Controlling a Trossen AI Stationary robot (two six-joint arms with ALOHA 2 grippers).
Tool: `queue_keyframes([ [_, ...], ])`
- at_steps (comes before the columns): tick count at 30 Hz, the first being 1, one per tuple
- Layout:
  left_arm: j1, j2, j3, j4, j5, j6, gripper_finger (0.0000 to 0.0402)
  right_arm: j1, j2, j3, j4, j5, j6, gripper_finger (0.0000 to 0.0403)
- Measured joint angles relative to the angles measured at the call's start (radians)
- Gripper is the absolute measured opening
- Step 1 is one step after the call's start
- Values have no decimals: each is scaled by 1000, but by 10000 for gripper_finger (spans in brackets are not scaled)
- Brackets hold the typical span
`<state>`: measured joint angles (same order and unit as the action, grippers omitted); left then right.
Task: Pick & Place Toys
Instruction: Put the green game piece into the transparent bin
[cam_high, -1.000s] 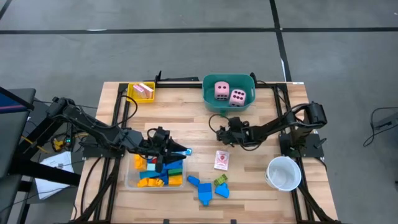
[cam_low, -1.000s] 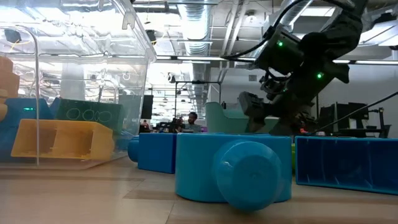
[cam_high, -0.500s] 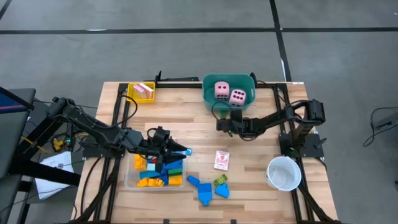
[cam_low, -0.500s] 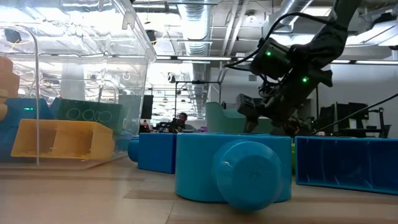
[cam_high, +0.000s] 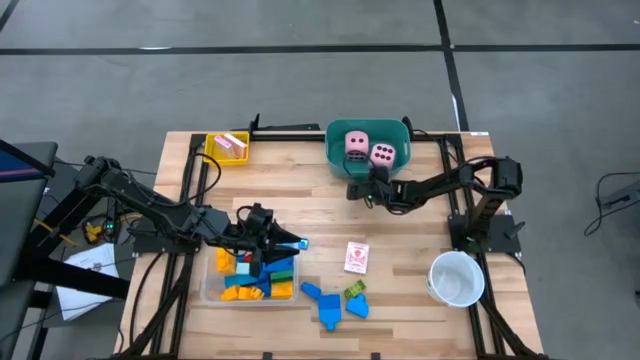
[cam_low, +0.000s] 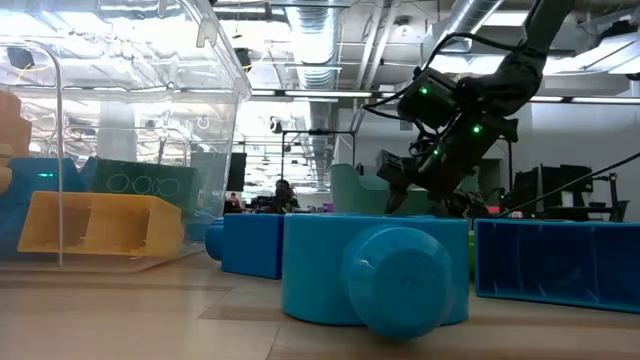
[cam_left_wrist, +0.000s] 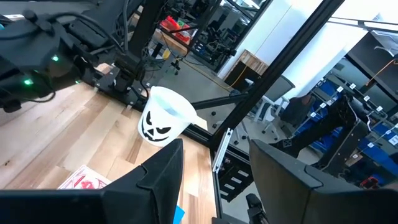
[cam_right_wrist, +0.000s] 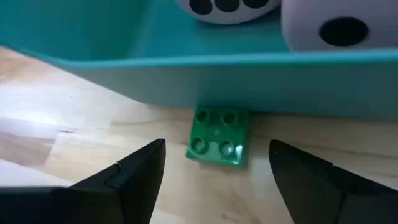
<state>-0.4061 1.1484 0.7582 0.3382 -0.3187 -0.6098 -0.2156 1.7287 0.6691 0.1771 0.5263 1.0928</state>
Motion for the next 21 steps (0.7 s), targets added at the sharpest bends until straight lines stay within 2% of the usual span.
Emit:
queue_keyframes([
  [7,0,0,0,0,0,0,181,-18,11,64,-39,-14,-46,277],
  [14,-2,0,1,26,0,-1,181,-31,97,159,-193,-42,-47,277],
  [21,-23,0,1,39,4,-1,181,0,192,279,-401,15,57,275],
])
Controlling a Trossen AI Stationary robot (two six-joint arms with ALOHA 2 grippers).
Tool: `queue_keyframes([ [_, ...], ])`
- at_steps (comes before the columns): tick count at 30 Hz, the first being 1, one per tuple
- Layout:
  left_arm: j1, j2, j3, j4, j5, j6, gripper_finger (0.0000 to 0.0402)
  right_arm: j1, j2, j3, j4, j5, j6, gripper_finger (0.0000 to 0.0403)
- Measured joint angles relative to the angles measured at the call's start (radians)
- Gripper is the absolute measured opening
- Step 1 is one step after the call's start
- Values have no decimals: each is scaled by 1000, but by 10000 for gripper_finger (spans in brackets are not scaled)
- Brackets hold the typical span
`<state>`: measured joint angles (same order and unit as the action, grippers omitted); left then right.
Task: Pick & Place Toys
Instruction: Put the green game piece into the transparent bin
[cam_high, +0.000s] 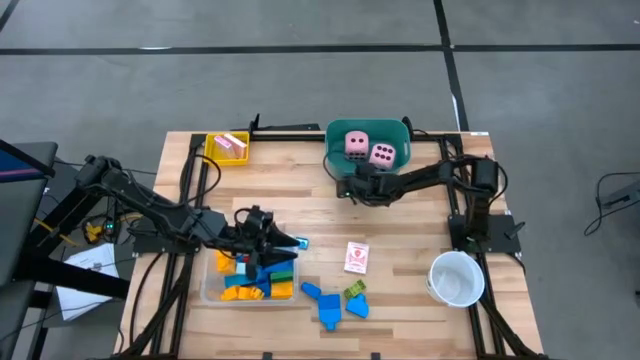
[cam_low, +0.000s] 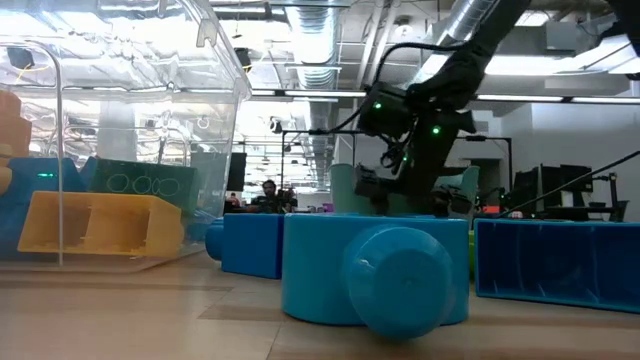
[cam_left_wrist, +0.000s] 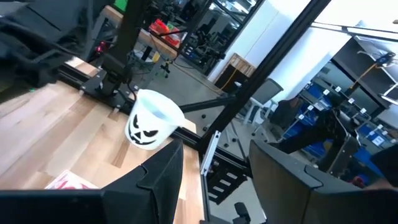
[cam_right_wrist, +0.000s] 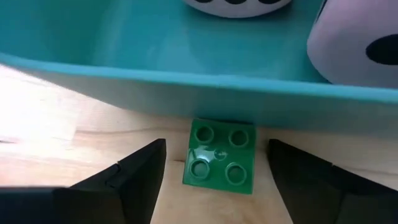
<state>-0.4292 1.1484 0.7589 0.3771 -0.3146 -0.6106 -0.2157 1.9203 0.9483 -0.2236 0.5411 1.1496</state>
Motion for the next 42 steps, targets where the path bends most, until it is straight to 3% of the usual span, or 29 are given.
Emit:
queue_keyframes([
  [5,-19,0,0,8,0,0,181,22,21,79,-133,5,8,239],
  [11,-23,0,0,9,0,0,181,57,10,124,-246,-34,10,131],
  [19,-25,0,0,8,5,0,165,173,-91,139,-314,-156,-90,133],
  [30,-24,0,0,14,5,106,148,365,-431,141,-289,-129,-258,146],
  [34,-23,0,0,14,-6,116,150,374,-530,141,-193,-153,-392,133],
  [38,-23,0,0,20,-36,156,155,367,-599,142,-15,-287,-543,133],
  [42,-23,0,1,82,-83,246,166,334,-628,144,150,-403,-574,140],
])
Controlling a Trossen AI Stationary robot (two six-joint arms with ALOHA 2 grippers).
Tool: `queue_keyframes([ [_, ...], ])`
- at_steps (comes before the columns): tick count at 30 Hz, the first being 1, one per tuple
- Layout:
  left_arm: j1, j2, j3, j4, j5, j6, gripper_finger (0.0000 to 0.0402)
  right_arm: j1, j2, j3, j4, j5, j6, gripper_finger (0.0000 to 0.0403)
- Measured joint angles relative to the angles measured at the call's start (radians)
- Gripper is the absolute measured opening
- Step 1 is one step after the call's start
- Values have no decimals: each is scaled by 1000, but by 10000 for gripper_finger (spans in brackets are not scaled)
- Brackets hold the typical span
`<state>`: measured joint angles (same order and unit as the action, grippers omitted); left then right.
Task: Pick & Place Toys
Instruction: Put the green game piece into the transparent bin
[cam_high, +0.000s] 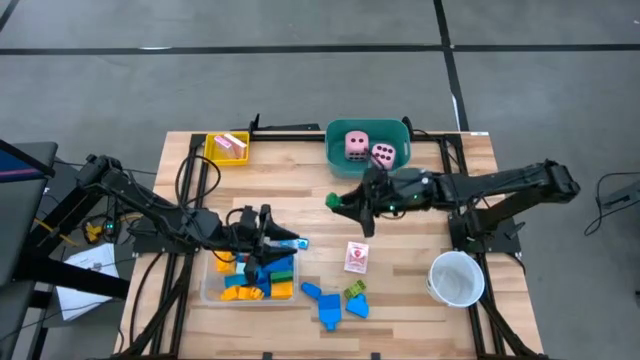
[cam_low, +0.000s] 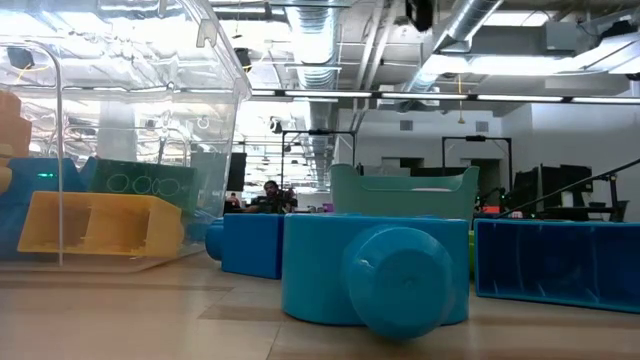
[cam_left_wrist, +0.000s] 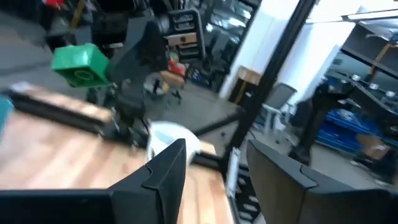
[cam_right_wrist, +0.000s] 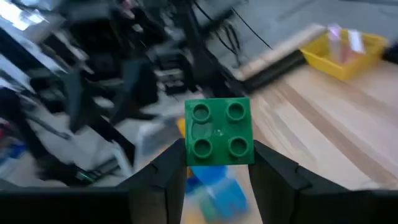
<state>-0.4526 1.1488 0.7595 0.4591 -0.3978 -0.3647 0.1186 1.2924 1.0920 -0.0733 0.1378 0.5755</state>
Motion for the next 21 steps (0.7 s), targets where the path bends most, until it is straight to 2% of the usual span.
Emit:
queue_keyframes([
  [4,0,0,31,23,-14,96,181,-37,16,0,69,-104,0,140],
  [10,-1,0,64,21,-14,151,196,-61,107,22,182,-274,42,136],
  [15,-27,-23,65,19,-14,151,200,-53,231,140,178,-352,9,139],
  [21,-141,-127,66,36,-14,173,191,-50,381,302,137,-475,-38,139],
])
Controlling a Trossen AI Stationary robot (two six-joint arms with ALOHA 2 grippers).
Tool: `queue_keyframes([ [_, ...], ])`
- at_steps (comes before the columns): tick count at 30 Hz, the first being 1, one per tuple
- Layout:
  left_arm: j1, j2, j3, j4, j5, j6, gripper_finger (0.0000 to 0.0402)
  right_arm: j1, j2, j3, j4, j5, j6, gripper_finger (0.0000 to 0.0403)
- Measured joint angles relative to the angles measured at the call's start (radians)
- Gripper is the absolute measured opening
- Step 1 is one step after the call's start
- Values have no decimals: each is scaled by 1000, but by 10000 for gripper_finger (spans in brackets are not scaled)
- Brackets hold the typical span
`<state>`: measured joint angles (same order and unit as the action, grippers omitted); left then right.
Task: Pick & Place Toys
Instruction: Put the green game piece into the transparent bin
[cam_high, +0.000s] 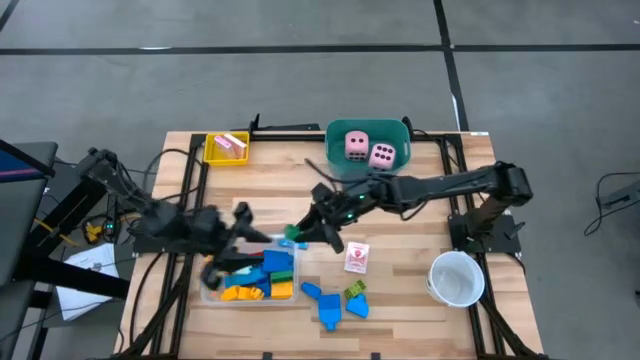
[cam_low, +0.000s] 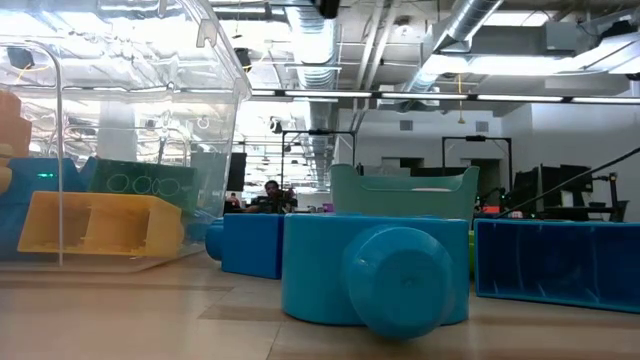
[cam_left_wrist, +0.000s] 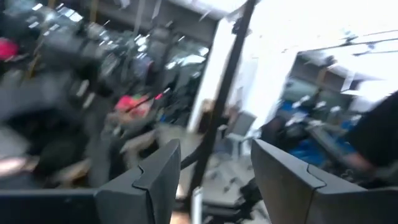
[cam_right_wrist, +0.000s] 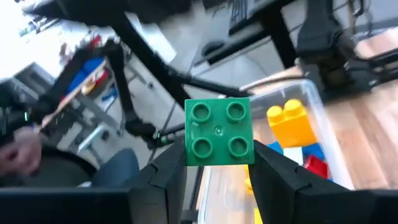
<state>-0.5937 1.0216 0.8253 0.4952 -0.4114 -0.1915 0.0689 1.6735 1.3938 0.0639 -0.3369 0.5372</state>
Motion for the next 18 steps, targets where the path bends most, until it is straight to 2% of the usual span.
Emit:
queue_keyframes([
  [7,-192,-102,1,111,-8,263,166,2,125,90,-67,-30,-57,139],
  [10,-242,-124,1,133,-57,358,156,-2,174,111,-64,-29,-58,139],
  [18,-261,-137,1,128,-96,397,145,-3,275,178,-120,-34,-50,139],
])
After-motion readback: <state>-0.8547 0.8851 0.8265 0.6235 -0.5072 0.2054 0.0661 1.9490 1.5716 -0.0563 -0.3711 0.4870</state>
